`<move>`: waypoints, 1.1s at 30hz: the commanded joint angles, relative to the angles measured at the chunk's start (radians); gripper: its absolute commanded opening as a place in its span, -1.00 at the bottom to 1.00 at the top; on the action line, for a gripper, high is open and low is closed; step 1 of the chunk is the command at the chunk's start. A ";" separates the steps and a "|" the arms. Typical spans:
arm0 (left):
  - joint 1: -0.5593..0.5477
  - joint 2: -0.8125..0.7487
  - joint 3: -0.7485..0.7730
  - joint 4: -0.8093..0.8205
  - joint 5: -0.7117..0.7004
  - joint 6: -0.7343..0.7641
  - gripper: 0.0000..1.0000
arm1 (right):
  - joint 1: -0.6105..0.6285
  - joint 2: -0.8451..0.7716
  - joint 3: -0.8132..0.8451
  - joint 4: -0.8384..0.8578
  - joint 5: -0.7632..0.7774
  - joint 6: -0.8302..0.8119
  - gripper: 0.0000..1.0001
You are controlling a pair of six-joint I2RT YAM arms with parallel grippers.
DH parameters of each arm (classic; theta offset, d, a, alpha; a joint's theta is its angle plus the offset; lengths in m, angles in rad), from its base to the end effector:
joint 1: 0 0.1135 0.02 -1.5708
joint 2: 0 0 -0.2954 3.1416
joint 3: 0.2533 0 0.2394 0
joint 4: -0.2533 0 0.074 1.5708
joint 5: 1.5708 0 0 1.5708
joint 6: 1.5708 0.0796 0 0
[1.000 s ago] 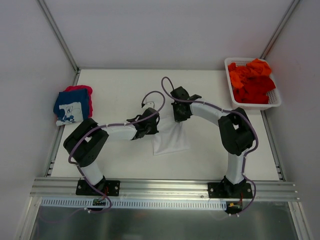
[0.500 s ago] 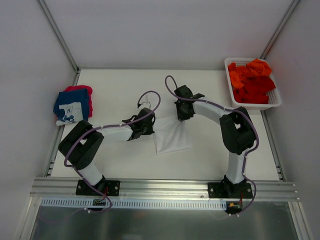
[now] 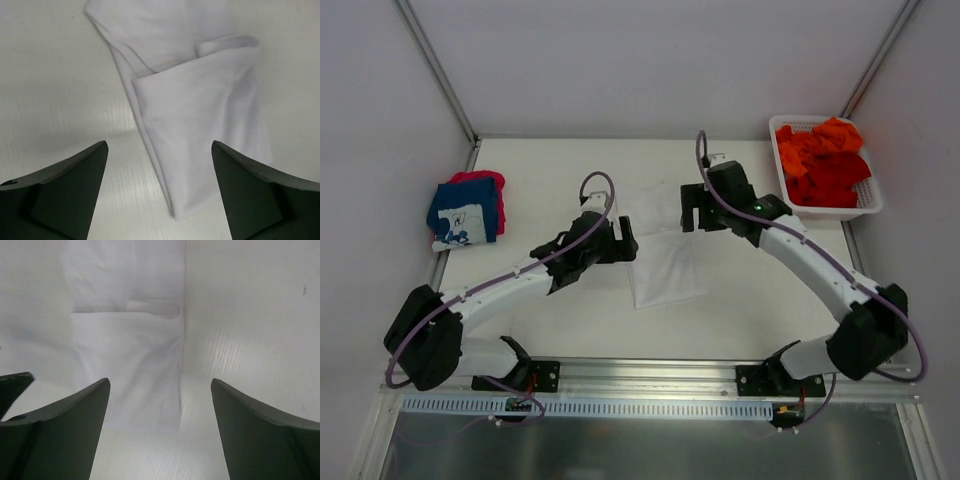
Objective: Fold and stack the t-shirts
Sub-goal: Fold the tshirt
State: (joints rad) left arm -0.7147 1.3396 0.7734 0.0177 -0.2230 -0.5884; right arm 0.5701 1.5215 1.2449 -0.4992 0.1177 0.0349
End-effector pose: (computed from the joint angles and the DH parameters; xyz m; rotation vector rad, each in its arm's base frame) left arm 0.2453 -0.1895 0.2483 0.0010 2.1518 -0.5392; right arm 0.3031 0.1832 0.2958 -0.5641 2.2767 0.1614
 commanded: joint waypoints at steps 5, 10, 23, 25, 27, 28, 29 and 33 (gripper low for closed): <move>-0.142 -0.132 -0.144 -0.050 0.034 -0.116 0.75 | 0.010 -0.280 -0.166 -0.124 0.039 0.062 0.73; -0.235 -0.141 -0.239 -0.006 0.019 -0.203 0.65 | 0.013 -0.337 -0.347 -0.046 0.002 0.128 0.73; -0.246 -0.227 -0.367 0.149 0.011 -0.212 0.53 | 0.013 -0.291 -0.556 0.151 -0.105 0.212 0.72; -0.247 -0.226 -0.391 0.192 0.042 -0.214 0.48 | 0.013 -0.285 -0.575 0.184 -0.131 0.224 0.72; -0.246 -0.218 -0.411 0.264 0.059 -0.218 0.47 | 0.013 -0.276 -0.599 0.205 -0.142 0.232 0.72; -0.246 -0.212 -0.428 0.289 0.069 -0.218 0.48 | 0.013 -0.274 -0.608 0.232 -0.156 0.235 0.72; -0.247 -0.200 -0.440 0.316 0.092 -0.221 0.48 | 0.013 -0.267 -0.627 0.247 -0.164 0.246 0.72; -0.246 -0.143 -0.508 0.552 0.158 -0.254 0.48 | 0.013 -0.233 -0.656 0.303 -0.184 0.272 0.72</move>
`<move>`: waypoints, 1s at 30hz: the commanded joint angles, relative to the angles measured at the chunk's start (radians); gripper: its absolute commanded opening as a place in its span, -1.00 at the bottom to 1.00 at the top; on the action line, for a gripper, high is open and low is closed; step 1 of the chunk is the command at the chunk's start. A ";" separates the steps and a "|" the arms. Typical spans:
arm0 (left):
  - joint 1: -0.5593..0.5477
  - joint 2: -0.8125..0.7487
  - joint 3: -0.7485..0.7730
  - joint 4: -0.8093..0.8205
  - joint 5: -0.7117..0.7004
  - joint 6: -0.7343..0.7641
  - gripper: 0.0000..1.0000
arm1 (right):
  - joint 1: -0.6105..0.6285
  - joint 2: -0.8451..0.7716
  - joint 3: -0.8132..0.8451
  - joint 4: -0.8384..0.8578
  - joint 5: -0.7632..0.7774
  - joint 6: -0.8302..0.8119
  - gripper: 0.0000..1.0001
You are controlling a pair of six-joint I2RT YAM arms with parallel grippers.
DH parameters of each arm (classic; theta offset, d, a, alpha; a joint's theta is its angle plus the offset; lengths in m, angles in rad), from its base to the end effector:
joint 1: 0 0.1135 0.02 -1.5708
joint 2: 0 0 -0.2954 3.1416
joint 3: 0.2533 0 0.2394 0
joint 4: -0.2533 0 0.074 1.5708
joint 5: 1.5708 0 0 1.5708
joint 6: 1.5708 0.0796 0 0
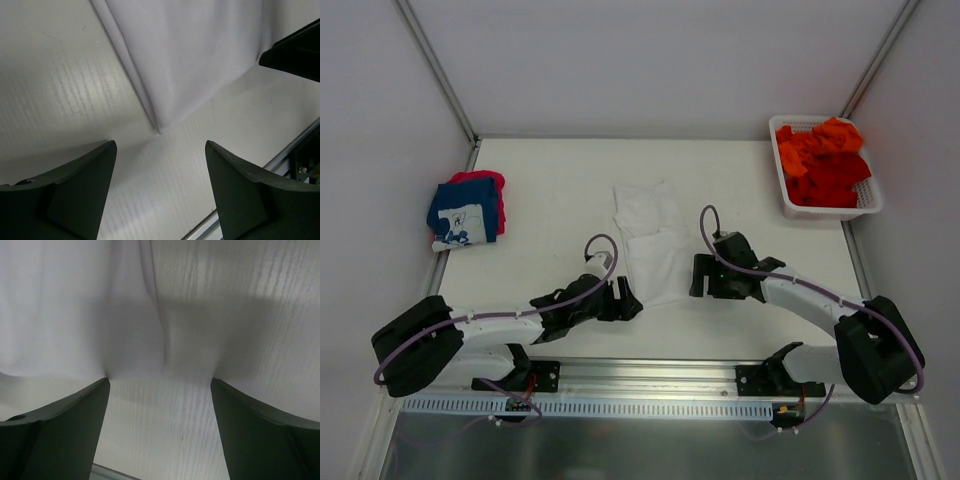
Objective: Fold and stack the t-shirts
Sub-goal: Fold the tshirt
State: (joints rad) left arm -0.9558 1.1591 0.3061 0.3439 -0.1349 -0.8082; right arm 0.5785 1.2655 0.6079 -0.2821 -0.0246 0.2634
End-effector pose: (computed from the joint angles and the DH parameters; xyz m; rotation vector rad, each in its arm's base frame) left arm 0.1431 -0.1841 0.1746 0.0756 2.2123 -0.9075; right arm 0.2015 0.1339 0.1771 -0.4103 2.5175 0.3689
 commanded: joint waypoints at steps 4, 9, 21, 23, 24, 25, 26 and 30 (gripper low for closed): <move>-0.006 0.125 -0.078 0.378 0.122 -0.065 0.47 | 0.004 0.052 -0.051 0.171 -0.073 0.068 0.71; -0.004 0.261 -0.101 0.558 0.179 -0.111 0.45 | 0.003 0.086 -0.095 0.306 -0.109 0.102 0.71; -0.006 0.344 -0.076 0.603 0.213 -0.128 0.36 | 0.004 0.152 -0.108 0.351 -0.163 0.112 0.53; -0.005 0.300 -0.067 0.551 0.193 -0.109 0.24 | 0.003 0.137 -0.099 0.307 -0.158 0.106 0.47; -0.004 0.280 -0.055 0.488 0.186 -0.102 0.19 | 0.006 0.123 -0.093 0.287 -0.131 0.105 0.47; -0.006 0.240 -0.048 0.454 0.166 -0.085 0.01 | 0.007 0.109 -0.086 0.240 -0.106 0.093 0.47; -0.005 0.220 -0.030 0.364 0.152 -0.079 -0.09 | 0.012 0.069 -0.070 0.151 -0.036 0.086 0.47; -0.006 0.119 -0.009 0.252 0.100 -0.037 -0.17 | 0.020 -0.041 -0.025 -0.050 0.101 0.053 0.50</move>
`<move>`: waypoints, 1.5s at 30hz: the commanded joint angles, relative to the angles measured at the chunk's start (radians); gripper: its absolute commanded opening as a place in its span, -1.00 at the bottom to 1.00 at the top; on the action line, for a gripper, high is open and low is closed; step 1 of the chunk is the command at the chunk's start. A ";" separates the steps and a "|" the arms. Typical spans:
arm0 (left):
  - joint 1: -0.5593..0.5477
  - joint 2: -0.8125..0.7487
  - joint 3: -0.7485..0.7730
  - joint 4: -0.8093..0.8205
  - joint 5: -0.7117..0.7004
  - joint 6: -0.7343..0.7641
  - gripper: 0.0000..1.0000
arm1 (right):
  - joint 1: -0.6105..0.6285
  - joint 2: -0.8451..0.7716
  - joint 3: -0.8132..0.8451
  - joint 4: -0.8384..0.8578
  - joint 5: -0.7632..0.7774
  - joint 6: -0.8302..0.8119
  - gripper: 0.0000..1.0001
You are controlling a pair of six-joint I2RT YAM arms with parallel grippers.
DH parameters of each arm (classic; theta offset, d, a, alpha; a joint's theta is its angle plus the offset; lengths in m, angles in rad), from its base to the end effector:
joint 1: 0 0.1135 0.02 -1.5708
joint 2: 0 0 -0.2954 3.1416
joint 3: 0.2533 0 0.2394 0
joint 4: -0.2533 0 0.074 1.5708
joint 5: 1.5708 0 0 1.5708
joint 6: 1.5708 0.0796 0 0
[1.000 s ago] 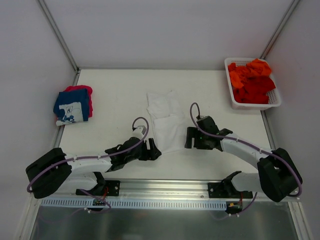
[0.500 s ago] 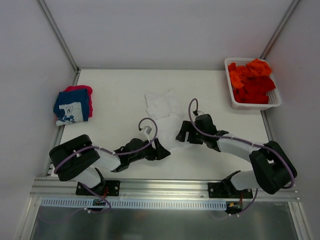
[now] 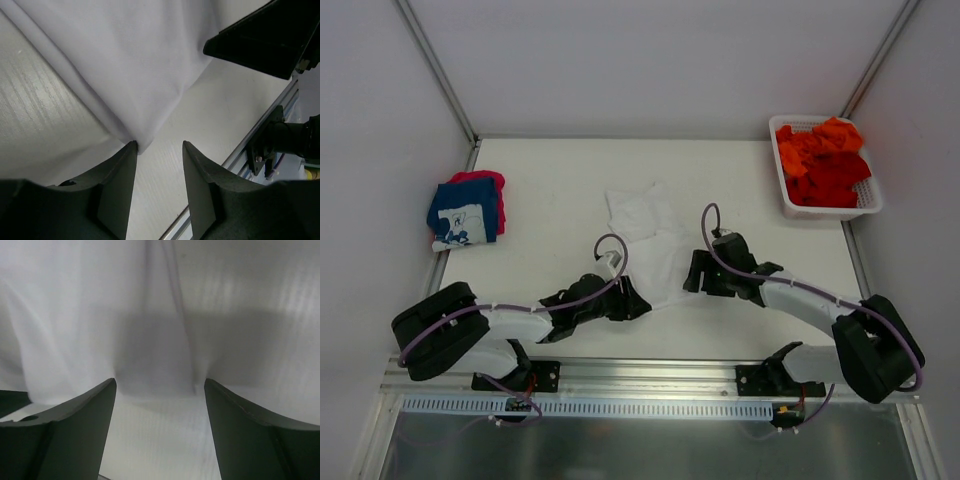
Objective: Fold and stack the t-shirts
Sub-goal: Fold the tshirt
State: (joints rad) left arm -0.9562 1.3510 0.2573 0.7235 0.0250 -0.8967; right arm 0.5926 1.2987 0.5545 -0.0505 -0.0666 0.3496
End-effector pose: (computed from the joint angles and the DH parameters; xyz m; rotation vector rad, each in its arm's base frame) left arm 0.1474 -0.2123 0.1679 0.0826 2.1555 -1.1967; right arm 0.2121 0.1492 0.1757 -0.3271 2.4061 0.5225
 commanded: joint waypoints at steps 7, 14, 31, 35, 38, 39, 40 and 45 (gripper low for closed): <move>-0.006 -0.128 0.049 -0.183 -0.080 0.077 -0.17 | 0.006 -0.193 0.021 -0.344 0.156 -0.041 0.52; -0.006 -0.124 0.045 -0.194 -0.073 0.073 -0.17 | 0.006 -0.148 -0.019 -0.262 0.133 -0.031 0.52; -0.096 -0.523 0.342 -0.745 -0.504 0.377 -0.32 | 0.147 -0.770 0.111 -0.397 0.228 -0.179 0.99; -0.098 -0.466 0.402 -0.727 -0.358 0.346 0.03 | 0.182 -0.754 0.085 -0.356 0.197 -0.179 0.99; -0.098 -0.443 0.408 -0.698 -0.329 0.311 0.14 | 0.239 -0.780 0.016 -0.267 0.252 -0.202 0.99; -0.098 -0.438 0.407 -0.696 -0.276 0.327 0.73 | 0.242 -0.782 0.007 -0.267 0.283 -0.183 0.99; -0.098 -0.435 0.393 -0.673 -0.277 0.309 0.98 | 0.242 -0.768 -0.001 -0.269 0.298 -0.182 0.99; -0.096 -0.421 0.300 -0.587 -0.289 0.286 0.98 | 0.242 -0.658 -0.004 -0.290 0.352 -0.184 0.99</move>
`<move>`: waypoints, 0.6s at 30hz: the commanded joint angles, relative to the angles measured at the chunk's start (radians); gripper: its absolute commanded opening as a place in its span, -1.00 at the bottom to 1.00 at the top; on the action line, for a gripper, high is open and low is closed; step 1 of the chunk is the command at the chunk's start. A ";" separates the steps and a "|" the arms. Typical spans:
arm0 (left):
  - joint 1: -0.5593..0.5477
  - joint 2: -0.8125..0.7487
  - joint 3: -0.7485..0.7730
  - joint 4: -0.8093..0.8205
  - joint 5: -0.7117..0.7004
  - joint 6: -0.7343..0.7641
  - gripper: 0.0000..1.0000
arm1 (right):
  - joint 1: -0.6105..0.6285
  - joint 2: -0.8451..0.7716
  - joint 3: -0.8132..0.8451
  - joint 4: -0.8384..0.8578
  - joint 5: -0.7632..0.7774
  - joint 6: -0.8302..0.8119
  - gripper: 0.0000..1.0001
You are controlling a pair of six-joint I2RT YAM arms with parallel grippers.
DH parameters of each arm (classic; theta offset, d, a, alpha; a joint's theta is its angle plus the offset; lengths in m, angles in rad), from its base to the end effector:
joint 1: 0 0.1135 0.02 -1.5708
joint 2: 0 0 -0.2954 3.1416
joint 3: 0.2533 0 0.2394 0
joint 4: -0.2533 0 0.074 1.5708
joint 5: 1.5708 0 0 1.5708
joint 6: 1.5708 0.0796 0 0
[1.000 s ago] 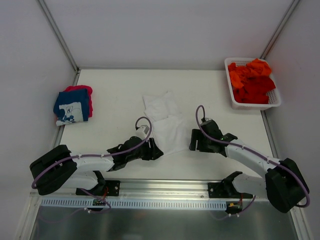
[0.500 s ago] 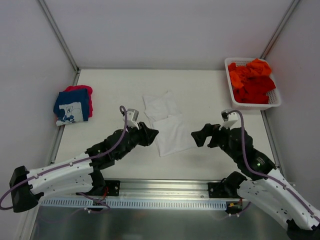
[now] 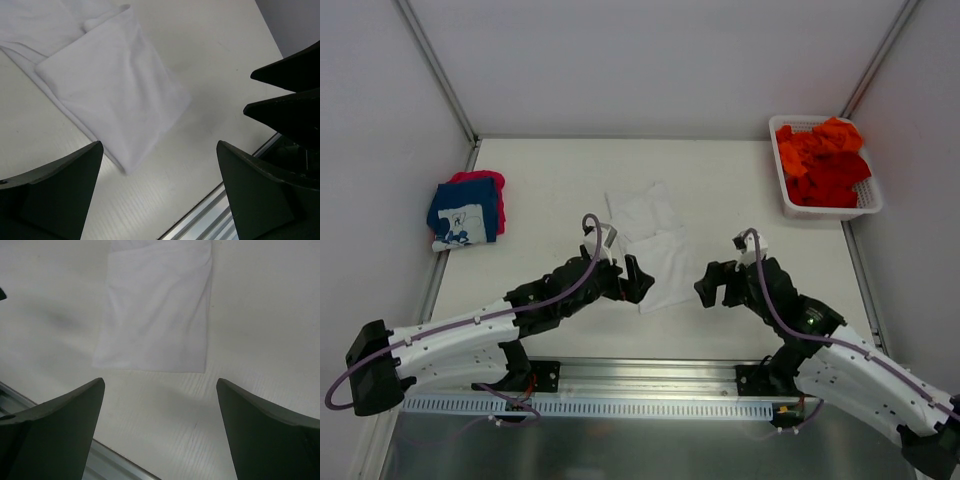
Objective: Fold and stack the t-shirts
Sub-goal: Fold the tshirt
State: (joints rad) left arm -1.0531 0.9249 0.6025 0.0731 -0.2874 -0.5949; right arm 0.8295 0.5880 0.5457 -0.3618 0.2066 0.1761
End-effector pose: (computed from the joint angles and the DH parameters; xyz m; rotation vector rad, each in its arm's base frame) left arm 0.1318 -0.1858 0.2958 0.2226 1.8923 -0.8940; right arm 0.1120 0.0981 0.2678 -0.5094 1.9275 0.4519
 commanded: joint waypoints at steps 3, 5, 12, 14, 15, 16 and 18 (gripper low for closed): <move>0.001 0.040 -0.075 0.062 -0.039 -0.031 0.98 | 0.003 0.150 0.011 0.023 0.169 0.005 0.99; 0.001 0.090 -0.076 0.039 -0.062 -0.025 0.98 | -0.003 0.238 0.042 0.008 0.204 0.038 0.99; 0.120 0.245 -0.206 0.221 0.118 -0.138 0.98 | -0.096 0.461 0.065 0.113 0.084 0.079 0.99; 0.191 0.291 -0.283 0.451 0.229 -0.202 0.98 | -0.119 0.484 0.059 0.142 0.048 0.080 0.99; 0.250 0.308 -0.341 0.517 0.319 -0.221 0.98 | -0.127 0.493 0.053 0.161 0.039 0.076 0.99; 0.269 0.328 -0.358 0.607 0.344 -0.233 0.98 | -0.141 0.507 0.050 0.168 0.024 0.076 0.99; 0.281 0.380 -0.368 0.649 0.388 -0.247 0.98 | -0.158 0.516 0.037 0.202 -0.002 0.076 0.99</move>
State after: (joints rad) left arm -0.7959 1.2392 0.2783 0.5259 -0.0715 -0.7715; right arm 0.6956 1.0950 0.5739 -0.2550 0.2615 0.2348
